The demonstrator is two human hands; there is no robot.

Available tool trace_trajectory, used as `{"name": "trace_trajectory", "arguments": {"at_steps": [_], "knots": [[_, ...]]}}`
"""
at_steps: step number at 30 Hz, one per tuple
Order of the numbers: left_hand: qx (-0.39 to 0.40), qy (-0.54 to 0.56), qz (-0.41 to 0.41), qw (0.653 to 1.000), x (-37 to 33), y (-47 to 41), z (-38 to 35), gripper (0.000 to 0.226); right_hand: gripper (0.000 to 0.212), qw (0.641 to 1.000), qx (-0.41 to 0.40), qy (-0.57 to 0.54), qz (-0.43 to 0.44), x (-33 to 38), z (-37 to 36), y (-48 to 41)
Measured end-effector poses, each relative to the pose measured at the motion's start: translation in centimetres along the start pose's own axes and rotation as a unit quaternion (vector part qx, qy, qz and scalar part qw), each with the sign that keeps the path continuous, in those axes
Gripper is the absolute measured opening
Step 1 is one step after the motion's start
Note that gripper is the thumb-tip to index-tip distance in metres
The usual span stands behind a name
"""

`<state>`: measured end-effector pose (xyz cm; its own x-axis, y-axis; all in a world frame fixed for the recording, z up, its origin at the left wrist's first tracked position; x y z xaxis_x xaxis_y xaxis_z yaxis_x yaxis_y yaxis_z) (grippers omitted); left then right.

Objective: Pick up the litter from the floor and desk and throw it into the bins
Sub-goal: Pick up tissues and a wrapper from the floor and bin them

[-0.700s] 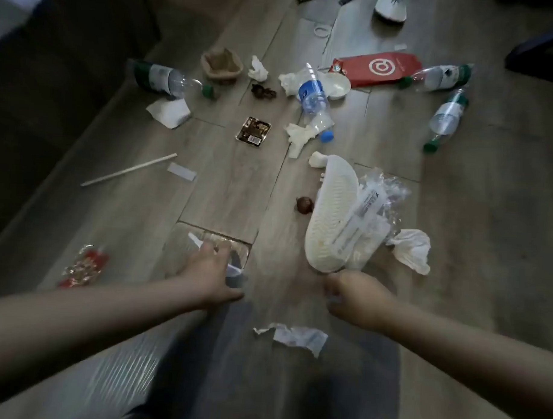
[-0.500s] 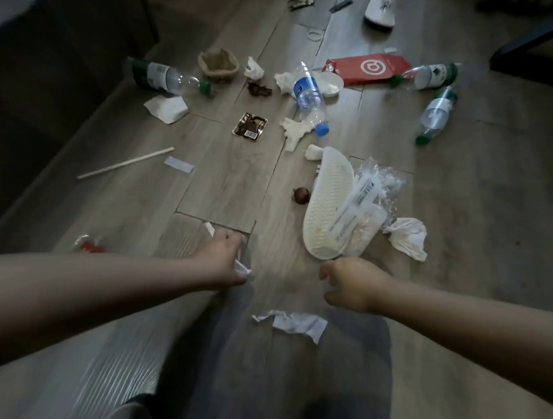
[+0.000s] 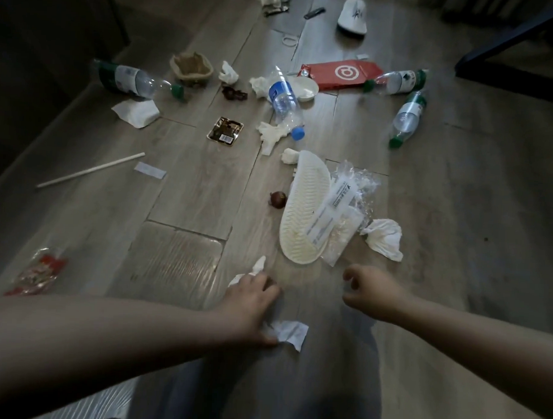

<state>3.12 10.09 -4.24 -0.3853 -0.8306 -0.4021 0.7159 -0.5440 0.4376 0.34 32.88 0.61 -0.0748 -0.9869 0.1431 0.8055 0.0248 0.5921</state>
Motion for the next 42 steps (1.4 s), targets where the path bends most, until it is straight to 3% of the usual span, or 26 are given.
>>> {"name": "trace_trajectory", "arguments": {"at_steps": [7,14,20,26,31,36,42], "knots": [[-0.040,-0.065,0.019,0.997,-1.6,-1.6,-1.4,0.075,0.036,0.999,-0.038,-0.028,-0.015,-1.0,0.4,-1.7],[-0.048,-0.048,0.049,0.996,0.3,-2.5,-0.6,0.045,0.033,0.995,-0.080,-0.067,-0.004,-0.5,1.3,-2.6],[-0.113,0.029,0.160,0.980,4.6,-3.2,2.3,0.053,0.078,0.981,-0.087,-0.170,-0.035,1.5,3.5,-5.3],[-0.170,0.072,0.194,0.964,7.2,-3.8,4.7,0.048,0.131,0.964,-0.068,-0.231,-0.113,5.0,5.4,-9.5],[-0.184,0.120,0.209,0.953,7.5,-4.0,5.1,0.066,0.143,0.960,-0.051,-0.220,-0.164,6.0,4.8,-12.0],[-0.186,0.171,0.198,0.947,7.7,-4.5,5.6,0.078,0.142,0.954,-0.041,-0.225,-0.196,1.5,4.0,-11.6],[-0.183,0.186,0.196,0.945,7.5,-5.5,5.8,0.084,0.169,0.964,-0.027,-0.203,-0.172,-2.6,4.0,-10.3]]}}
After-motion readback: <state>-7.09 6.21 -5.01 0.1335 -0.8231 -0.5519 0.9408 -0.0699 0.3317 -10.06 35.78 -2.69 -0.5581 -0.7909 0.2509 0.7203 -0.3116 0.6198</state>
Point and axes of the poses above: each hand's wrist, its own y-axis away from the middle knuckle, its own z-axis out of the back of the hand, x = y × z, the point moved 2 cm from there along -y, towards the middle knuckle, and after that the axes turned 1 degree about -z, right-handed, at the moved point
